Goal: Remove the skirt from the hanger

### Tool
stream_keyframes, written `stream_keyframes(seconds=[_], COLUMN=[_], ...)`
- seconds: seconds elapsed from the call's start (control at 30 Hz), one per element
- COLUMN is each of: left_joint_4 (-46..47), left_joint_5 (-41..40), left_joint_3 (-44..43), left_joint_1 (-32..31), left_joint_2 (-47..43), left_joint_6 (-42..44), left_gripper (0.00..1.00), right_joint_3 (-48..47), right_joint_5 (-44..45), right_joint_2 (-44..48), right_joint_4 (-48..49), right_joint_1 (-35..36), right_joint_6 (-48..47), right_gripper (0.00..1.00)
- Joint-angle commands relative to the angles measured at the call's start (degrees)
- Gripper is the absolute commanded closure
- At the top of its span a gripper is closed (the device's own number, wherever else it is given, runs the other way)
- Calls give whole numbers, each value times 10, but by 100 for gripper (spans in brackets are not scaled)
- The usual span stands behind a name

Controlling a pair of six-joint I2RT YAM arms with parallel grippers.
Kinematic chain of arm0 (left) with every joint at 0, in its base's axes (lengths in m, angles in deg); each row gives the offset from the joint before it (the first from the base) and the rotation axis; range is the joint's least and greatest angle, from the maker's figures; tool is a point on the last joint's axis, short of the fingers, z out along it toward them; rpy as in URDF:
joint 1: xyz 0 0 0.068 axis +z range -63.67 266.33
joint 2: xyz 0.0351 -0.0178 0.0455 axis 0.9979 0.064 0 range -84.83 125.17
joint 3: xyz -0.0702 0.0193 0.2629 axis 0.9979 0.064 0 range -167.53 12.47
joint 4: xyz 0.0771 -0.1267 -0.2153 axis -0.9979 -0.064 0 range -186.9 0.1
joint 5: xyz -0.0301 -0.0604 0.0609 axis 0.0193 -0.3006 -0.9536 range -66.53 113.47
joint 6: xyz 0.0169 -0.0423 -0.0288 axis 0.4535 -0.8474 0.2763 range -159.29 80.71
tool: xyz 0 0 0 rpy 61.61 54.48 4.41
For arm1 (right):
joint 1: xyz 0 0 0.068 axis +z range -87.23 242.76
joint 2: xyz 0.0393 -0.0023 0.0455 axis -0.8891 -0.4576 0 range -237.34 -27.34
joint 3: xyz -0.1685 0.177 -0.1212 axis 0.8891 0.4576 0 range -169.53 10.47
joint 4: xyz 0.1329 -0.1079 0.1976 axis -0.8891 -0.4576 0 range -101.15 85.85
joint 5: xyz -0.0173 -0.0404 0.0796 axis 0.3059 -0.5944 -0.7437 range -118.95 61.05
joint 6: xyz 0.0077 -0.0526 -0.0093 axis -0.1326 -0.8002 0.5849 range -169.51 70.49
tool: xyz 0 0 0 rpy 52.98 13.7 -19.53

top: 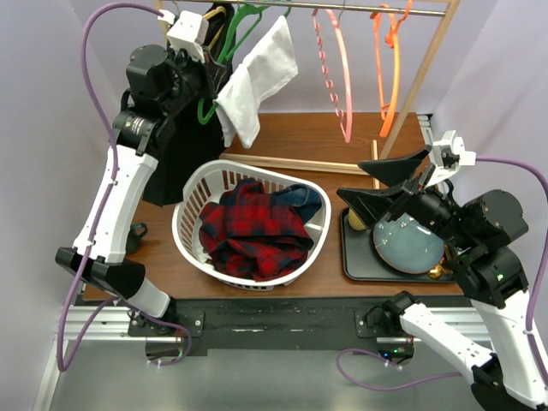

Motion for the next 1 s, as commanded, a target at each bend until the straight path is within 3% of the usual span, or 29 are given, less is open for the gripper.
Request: stream_keyframes(seconds=[0.0,0.47,0.7,0.97], left_joint_4=[90,8,-24,-55], left_joint_5=[16,10,38,93], left_joint_3=[-9,28,98,169], left_joint_1=[0,0,0,0], left_joint_2=[-35,-83,-160,-239], left_joint_6=[-17,-6,-21,-63], left_gripper=[100,100,100,100], right_joint_3=[-1,-14,-70,-65], right_joint_5=[3,7,-24,-26], right_joint_2=[-5,-31,-98,-146], right_joint_4=[11,-8,-91,-37], right_joint_1=[1,1,1,18], right_joint_6=[8,26,-2,20], right_gripper=[4,6,10,14])
